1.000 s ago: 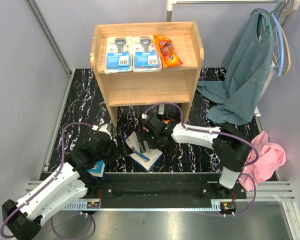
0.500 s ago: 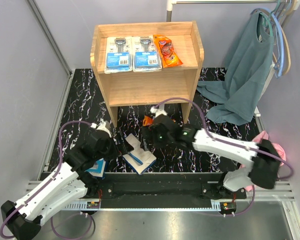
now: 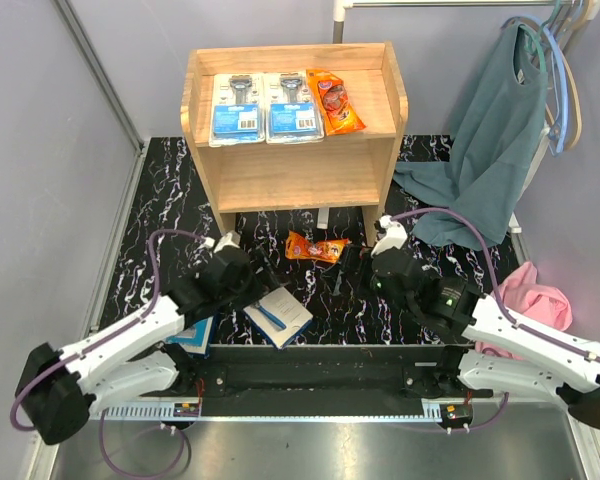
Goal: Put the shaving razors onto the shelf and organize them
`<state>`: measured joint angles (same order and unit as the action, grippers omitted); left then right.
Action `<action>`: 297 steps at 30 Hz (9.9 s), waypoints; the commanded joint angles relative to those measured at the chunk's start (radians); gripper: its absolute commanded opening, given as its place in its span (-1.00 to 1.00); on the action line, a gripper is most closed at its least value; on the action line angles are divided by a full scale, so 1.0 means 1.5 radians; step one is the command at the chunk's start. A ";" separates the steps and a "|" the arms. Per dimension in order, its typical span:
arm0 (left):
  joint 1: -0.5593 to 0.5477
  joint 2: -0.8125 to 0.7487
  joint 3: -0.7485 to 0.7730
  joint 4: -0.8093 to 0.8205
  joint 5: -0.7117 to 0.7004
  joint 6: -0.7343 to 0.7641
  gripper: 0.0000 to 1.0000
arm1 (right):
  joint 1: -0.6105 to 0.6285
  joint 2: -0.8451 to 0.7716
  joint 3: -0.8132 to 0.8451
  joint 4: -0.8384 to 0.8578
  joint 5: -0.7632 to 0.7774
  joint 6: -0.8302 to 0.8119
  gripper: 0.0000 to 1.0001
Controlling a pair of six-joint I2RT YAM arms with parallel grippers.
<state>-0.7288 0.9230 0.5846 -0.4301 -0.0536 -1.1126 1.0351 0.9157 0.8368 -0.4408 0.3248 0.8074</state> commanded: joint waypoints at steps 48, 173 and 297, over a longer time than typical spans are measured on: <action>-0.114 0.601 0.099 0.575 -0.202 -0.543 0.35 | 0.000 -0.202 -0.053 -0.126 0.107 0.084 0.99; -0.106 -0.115 0.041 -0.065 -0.077 0.258 0.96 | 0.000 -0.071 -0.118 0.110 -0.226 0.017 -1.00; -0.120 -0.136 -0.047 -0.231 -0.172 0.104 0.97 | -0.539 0.605 1.204 -0.402 -0.488 -0.216 -0.26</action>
<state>-0.9020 0.7174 0.5144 -0.8127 -0.3183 -0.9516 0.2344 1.8179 2.6316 -1.0458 -0.4046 0.4755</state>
